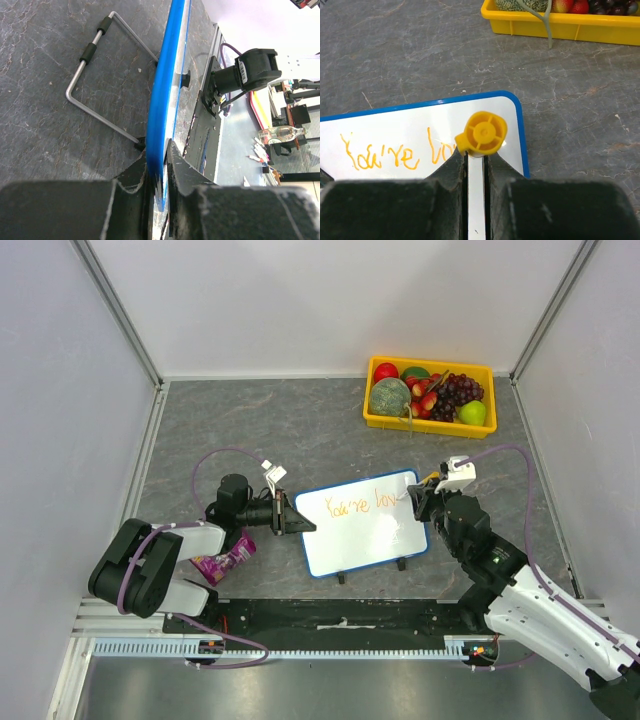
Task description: Write a sentence on the whiteboard
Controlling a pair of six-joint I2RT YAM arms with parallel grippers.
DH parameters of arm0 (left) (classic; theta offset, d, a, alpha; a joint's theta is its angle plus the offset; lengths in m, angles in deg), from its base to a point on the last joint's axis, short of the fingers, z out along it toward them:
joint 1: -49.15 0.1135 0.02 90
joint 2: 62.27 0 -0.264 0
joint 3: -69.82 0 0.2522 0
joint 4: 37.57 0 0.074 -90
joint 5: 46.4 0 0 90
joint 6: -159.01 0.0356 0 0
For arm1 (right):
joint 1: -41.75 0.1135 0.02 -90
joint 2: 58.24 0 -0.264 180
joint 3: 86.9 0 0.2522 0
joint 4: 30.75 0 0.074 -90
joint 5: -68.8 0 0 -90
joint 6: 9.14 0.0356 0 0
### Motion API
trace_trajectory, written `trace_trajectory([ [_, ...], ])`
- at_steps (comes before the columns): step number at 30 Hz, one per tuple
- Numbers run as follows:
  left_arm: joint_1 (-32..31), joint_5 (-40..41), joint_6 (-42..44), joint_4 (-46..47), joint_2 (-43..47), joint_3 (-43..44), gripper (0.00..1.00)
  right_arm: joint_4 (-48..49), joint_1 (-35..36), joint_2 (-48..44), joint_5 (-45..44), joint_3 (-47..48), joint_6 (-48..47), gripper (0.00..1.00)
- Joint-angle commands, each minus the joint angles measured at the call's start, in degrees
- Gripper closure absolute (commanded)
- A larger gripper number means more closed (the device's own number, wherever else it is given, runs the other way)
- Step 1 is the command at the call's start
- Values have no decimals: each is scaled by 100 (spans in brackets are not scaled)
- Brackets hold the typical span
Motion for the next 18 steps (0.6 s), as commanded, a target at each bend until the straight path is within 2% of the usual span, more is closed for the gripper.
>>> trace_trajectory([
  [1,-28,297,536,-265,-125,-13,98,13,-19,15,-355,-15,-46,100],
  [18,-28,288,536,-256,-134,-4,98,144,-37,244,-548,275,-99,100],
])
